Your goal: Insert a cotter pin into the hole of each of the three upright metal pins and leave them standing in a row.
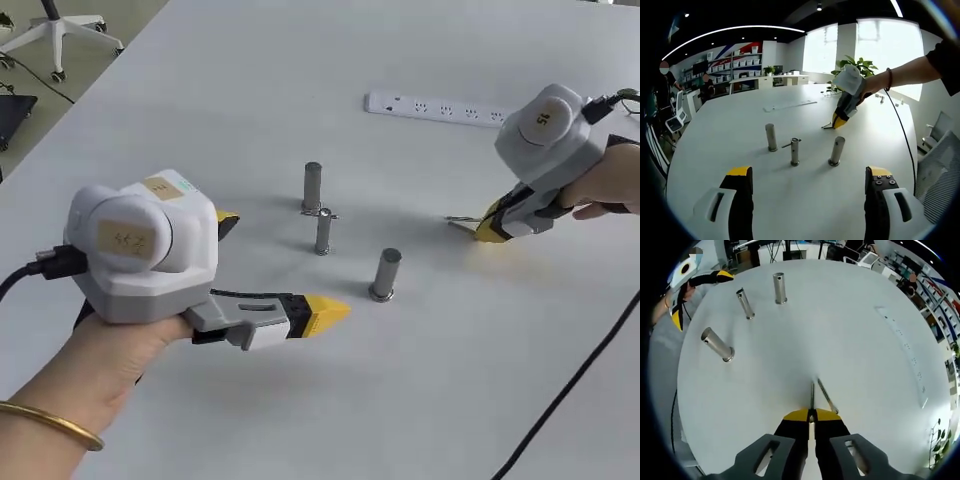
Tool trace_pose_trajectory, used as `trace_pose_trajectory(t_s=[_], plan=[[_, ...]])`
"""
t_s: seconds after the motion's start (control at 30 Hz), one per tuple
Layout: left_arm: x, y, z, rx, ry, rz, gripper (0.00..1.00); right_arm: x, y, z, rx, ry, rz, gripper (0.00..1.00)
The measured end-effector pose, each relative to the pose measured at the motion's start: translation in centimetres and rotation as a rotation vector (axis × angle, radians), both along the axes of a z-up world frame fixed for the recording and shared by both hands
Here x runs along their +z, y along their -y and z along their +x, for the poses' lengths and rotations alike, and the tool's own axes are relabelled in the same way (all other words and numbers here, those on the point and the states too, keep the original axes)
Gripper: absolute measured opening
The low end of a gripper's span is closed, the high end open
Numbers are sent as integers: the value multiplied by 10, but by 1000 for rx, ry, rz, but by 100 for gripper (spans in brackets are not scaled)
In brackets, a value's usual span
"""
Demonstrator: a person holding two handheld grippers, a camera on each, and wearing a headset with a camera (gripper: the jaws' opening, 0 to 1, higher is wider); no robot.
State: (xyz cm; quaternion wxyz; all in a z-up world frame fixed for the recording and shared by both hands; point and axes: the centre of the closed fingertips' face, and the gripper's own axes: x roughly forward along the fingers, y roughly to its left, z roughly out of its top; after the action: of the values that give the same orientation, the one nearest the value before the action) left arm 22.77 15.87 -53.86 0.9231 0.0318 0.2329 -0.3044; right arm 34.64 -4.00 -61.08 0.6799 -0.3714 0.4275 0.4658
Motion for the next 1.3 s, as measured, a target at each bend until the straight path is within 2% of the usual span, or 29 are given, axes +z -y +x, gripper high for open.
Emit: trace_pose_trajectory(t_s=[0.3, 0.4, 0.57, 0.6, 0.67, 0.73, 0.9, 1.0, 1.13, 1.3], plan=[[1, 2, -3, 1, -16, -23, 88, 4, 0, -2, 5, 29, 6, 0], [6, 3, -4, 8, -7, -41, 85, 9, -1, -1, 10, 48, 13, 0], [15, 8, -2, -4, 13, -36, 80, 17, -5, 1, 39, 78, 25, 0], [17, 9, -1, -6, 14, -42, 80, 21, -8, -2, 52, 88, 32, 0], [19, 12, -2, -8, 9, -64, 78, 22, -12, 3, 84, 110, 35, 0], [22, 13, -2, 4, 11, -79, 74, 28, -17, -6, 93, 109, 51, 0], [27, 19, -7, -8, 4, -92, 70, 49, -36, -26, 138, 142, 112, 0], [30, 24, -9, -16, 0, -101, 66, 56, -42, -34, 160, 161, 129, 0], [35, 33, -10, -31, -16, -138, 59, 69, -56, -52, 185, 178, 181, 0], [39, 42, -9, -41, -39, -171, 52, 80, -67, -70, 231, 201, 210, 0]])
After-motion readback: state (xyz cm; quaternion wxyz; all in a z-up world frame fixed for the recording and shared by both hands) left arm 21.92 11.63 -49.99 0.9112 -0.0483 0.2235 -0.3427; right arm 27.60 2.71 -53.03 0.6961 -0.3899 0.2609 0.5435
